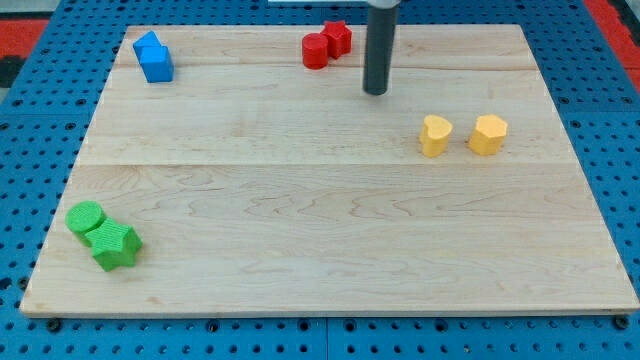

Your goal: Separate the red blocks from each other

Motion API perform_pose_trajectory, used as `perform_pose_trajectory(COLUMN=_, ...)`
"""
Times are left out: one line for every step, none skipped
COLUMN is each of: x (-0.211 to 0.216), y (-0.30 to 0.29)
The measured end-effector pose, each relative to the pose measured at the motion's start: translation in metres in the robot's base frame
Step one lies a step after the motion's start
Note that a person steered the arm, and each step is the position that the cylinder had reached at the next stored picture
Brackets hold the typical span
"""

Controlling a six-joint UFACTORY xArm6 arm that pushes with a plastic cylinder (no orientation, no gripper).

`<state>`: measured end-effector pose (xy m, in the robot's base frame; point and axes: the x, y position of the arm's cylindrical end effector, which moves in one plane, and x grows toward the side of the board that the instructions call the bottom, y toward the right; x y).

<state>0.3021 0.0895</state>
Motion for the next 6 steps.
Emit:
perform_pose_trajectory(x=-0.069, y=0.022)
perform_pose_trajectory(x=-0.110, y=-0.011)
perform_pose_trajectory(x=-0.097, y=-0.081)
perform_pose_trajectory(x=-0.062, y=-0.132)
perform_pose_trajectory(x=-0.023, y=-0.149)
perform_pose_trajectory(x=0.012, y=-0.178)
